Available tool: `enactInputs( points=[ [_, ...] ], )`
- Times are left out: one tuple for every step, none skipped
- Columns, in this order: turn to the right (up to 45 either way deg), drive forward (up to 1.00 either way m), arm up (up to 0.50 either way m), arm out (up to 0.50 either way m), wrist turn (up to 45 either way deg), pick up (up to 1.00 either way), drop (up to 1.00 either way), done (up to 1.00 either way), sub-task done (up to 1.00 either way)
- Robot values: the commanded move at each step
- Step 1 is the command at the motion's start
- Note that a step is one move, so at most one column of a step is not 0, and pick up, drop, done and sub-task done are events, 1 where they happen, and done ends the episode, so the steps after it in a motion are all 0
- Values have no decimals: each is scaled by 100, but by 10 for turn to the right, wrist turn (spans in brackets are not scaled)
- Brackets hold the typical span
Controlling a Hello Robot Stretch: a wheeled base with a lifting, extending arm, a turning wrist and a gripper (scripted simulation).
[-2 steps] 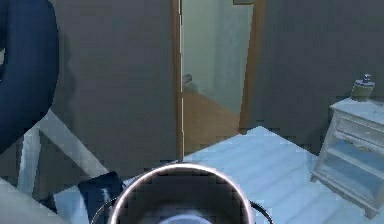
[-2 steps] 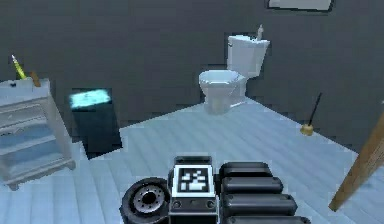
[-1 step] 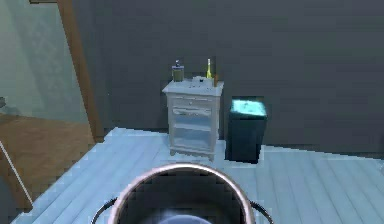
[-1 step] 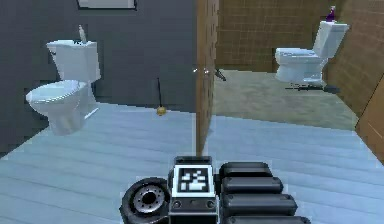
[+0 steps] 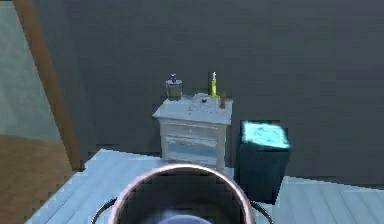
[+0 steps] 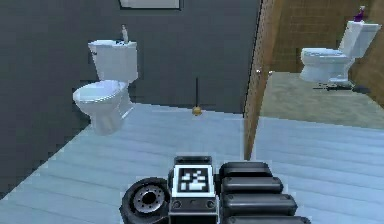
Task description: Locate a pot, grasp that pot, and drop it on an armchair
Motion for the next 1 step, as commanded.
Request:
enactInputs(
  points=[
    [-330,0,0,0,0,0,0,0,0]
  ],
)
